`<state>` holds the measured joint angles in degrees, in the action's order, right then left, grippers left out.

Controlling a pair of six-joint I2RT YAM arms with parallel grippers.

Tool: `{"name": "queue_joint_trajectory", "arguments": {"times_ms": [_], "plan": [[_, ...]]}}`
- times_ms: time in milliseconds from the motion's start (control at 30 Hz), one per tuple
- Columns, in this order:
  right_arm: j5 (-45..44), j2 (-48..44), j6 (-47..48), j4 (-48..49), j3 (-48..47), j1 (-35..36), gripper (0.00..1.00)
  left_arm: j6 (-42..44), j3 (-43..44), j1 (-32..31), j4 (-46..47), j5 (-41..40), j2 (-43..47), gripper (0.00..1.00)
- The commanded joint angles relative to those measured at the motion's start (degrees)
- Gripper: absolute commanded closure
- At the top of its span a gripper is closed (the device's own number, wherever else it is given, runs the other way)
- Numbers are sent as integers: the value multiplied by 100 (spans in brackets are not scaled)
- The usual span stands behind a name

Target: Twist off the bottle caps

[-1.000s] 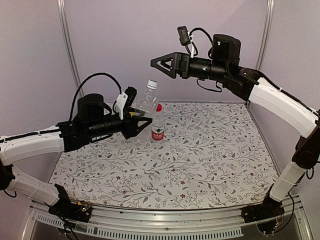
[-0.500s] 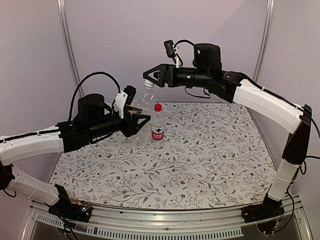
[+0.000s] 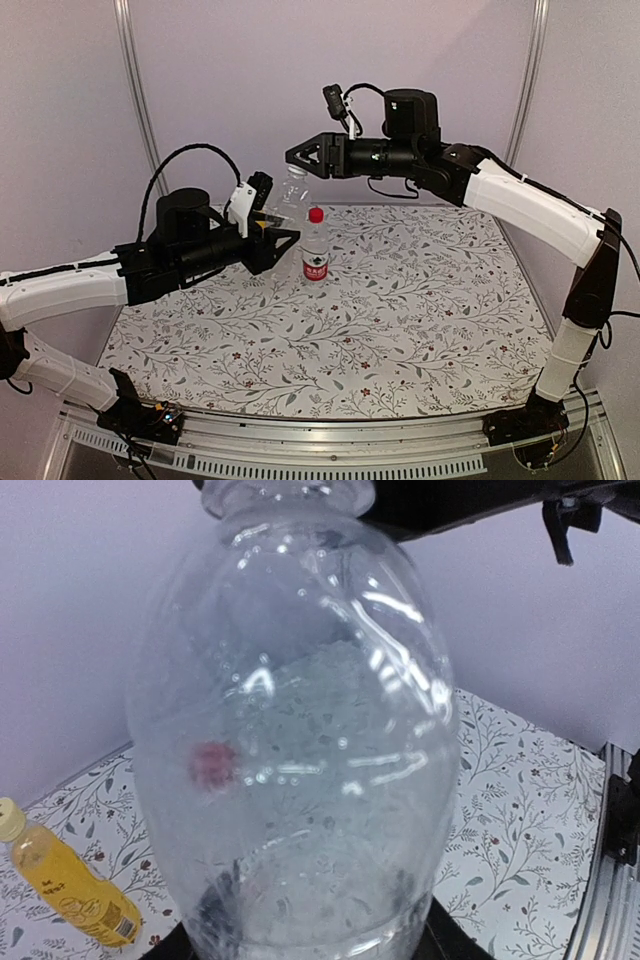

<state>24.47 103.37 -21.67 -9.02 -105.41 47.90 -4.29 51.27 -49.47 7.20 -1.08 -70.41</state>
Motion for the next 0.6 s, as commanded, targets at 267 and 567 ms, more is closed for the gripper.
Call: {"name": "queue_joint_trajectory", "arguments": {"times_ms": [267, 567], "plan": [[215, 94, 22, 97, -121, 80, 64, 91, 134, -111, -52, -129, 96, 51], [300, 114, 107, 72, -85, 78, 72, 117, 114, -110, -40, -40, 157, 51]]}}
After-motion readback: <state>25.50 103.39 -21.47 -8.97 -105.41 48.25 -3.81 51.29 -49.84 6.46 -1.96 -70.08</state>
